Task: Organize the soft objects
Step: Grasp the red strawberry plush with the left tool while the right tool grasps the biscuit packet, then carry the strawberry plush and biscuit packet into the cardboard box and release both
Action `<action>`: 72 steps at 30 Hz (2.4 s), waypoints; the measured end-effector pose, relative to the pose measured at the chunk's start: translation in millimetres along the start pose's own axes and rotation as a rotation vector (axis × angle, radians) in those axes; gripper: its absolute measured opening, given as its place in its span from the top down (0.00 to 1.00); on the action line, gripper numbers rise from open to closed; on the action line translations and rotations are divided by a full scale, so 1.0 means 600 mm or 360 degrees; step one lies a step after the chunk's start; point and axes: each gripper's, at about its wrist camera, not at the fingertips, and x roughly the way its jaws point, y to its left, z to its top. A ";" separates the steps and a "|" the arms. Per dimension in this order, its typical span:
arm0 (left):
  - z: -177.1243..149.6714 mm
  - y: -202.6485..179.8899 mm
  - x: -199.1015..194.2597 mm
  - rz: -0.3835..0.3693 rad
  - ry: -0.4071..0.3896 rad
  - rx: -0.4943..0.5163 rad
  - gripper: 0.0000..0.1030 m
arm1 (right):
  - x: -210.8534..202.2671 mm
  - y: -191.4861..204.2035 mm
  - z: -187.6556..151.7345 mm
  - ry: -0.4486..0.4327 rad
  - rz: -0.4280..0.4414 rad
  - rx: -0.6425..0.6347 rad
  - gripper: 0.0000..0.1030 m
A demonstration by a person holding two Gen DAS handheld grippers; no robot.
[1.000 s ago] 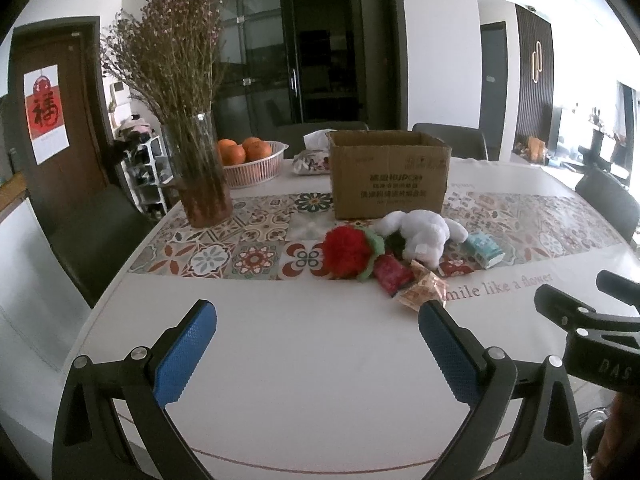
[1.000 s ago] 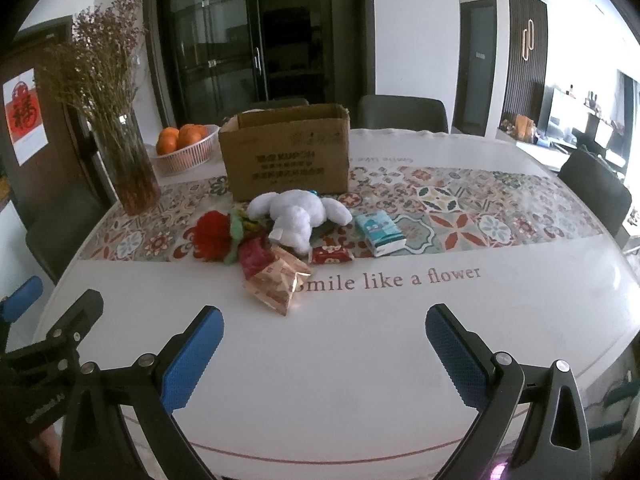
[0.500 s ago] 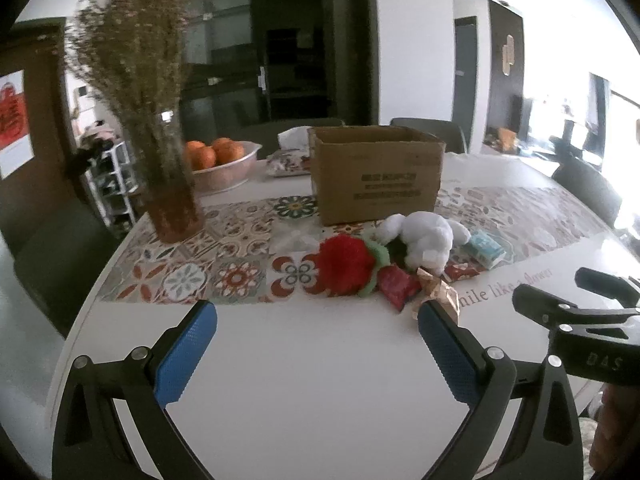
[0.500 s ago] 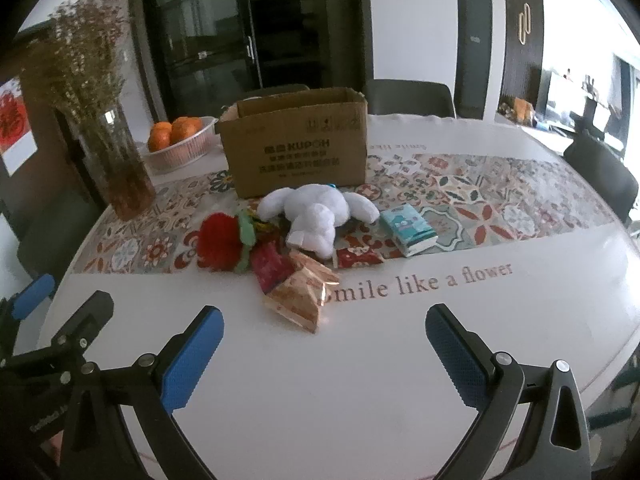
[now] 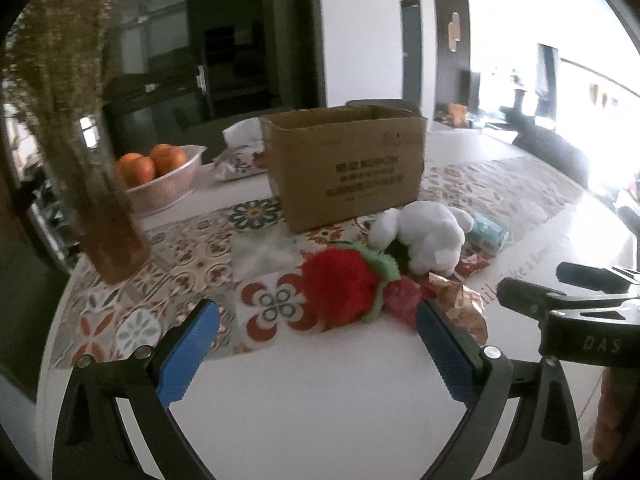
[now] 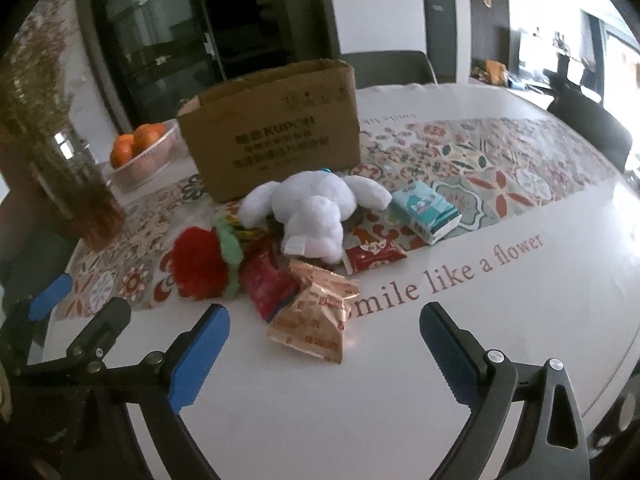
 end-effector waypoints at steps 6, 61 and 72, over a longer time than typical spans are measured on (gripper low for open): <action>0.014 0.016 0.057 -0.0138 0.0016 0.0043 0.07 | 0.047 0.007 0.003 0.0073 0.0013 0.0082 0.12; -0.002 -0.042 0.123 -0.0172 0.0233 -0.0152 0.62 | 0.111 -0.040 0.002 0.0232 0.0199 0.0002 0.53; 0.025 -0.070 0.055 -0.0057 0.0174 -0.0266 0.62 | 0.049 -0.053 0.037 0.0053 0.0329 -0.0126 0.53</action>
